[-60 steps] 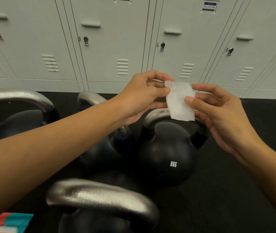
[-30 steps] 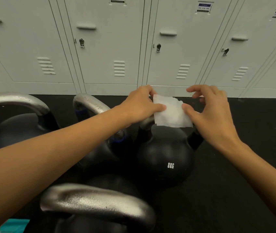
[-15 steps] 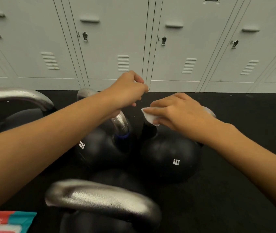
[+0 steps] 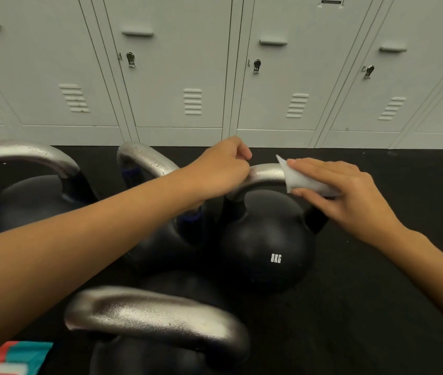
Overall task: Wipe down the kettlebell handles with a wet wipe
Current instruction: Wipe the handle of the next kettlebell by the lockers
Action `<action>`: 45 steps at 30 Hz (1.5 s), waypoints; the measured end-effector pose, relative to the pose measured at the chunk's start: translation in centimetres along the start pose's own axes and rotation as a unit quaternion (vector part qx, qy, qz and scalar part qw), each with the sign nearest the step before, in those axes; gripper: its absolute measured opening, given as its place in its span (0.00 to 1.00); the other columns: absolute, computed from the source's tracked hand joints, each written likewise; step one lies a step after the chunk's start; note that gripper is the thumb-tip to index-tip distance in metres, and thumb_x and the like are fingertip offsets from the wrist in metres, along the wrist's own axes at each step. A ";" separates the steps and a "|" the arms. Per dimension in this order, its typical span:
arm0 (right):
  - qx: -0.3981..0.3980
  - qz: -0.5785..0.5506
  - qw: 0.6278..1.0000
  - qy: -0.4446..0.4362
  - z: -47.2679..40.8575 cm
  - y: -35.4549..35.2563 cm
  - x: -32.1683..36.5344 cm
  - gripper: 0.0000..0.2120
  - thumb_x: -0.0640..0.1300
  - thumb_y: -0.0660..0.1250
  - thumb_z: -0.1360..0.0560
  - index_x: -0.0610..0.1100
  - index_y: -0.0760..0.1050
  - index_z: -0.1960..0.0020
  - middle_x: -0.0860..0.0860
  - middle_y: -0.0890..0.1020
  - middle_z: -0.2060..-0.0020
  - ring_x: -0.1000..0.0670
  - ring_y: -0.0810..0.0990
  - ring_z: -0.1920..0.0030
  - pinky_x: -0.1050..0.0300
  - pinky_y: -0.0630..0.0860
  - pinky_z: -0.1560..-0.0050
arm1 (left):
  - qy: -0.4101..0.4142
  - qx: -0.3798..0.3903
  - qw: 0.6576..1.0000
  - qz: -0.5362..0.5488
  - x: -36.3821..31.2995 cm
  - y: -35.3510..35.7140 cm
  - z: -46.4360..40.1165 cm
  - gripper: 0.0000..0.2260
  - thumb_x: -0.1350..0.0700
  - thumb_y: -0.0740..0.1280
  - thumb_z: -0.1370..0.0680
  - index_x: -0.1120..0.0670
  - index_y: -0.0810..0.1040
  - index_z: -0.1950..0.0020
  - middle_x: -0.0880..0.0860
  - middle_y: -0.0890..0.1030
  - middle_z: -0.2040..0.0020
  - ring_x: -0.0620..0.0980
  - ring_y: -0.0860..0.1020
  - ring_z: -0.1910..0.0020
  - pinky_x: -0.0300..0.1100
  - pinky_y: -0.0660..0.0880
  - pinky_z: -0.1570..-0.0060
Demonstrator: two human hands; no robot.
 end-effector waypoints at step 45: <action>0.012 0.124 0.987 -0.097 -1.6 0.7 1.9 0.19 0.52 0.61 0.21 0.47 0.77 0.33 0.48 0.80 0.37 0.46 0.79 0.41 0.49 0.69 0.43 | -0.066 -0.080 0.989 0.109 2.3 0.9 1.7 0.12 0.65 0.59 0.24 0.49 0.75 0.53 0.49 0.75 0.53 0.51 0.75 0.46 0.46 0.73 0.44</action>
Point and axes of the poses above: each hand's wrist, its own z-axis away from the middle knuckle, its own y-axis out of the palm, x = y × z, the point moved 4 cm from there along -z, towards the middle knuckle
